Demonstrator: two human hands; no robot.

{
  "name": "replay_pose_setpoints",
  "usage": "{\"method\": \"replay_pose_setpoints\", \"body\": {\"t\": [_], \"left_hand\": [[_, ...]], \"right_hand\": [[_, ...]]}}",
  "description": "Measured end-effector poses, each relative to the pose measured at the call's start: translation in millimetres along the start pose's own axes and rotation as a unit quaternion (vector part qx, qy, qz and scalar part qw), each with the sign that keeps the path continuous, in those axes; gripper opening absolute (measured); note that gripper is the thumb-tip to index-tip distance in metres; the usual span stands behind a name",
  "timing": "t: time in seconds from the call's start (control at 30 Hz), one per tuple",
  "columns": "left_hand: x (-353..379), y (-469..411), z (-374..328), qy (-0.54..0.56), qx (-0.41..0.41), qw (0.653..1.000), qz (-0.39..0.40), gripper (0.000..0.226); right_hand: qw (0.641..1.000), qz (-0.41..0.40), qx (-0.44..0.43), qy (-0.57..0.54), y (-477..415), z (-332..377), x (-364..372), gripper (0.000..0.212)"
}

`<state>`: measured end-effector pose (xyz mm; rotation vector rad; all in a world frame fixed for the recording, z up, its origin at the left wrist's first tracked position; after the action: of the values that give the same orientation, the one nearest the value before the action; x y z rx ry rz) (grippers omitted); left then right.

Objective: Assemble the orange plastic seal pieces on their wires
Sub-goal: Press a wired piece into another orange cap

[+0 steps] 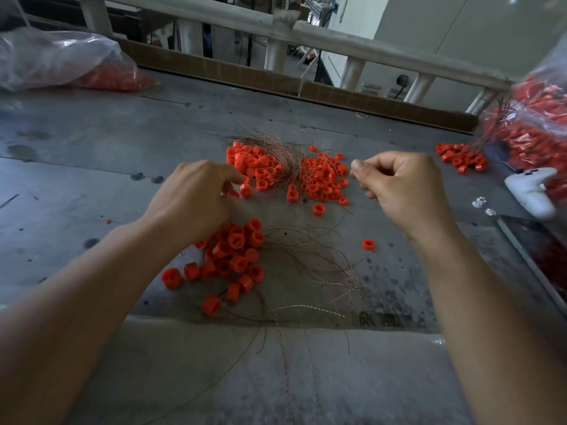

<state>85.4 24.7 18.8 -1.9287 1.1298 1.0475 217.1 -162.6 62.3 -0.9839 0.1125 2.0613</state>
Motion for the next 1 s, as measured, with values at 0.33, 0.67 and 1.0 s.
{"method": "replay_pose_setpoints", "body": {"t": [0.33,0.67,1.0], "left_hand": [[-16.3,9.1,-18.7,0.048,0.054,0.995,-0.063,0.013],[-18.9,12.7,-26.0,0.049,0.063,0.995,-0.061,0.015],[-15.7,13.9,-31.7,0.051,0.074,0.995,-0.044,0.014]], "right_hand": [[0.970,0.186,-0.089,0.131,1.2,29.1,75.1,0.031],[0.963,0.199,-0.079,0.167,-3.4,24.4,85.3,0.025],[0.976,0.153,-0.067,0.138,-8.3,19.9,77.4,0.020]]}}
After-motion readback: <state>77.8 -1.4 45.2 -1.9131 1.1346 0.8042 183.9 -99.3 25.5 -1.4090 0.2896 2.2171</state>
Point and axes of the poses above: each hand's wrist, its own y-axis away from the middle knuckle, its own x-axis out of the palm, z = x × y, the point moved 10 cm from there along -y, towards the middle knuckle, and after that the axes turned 13 degrees about z, right-handed, at the moved point
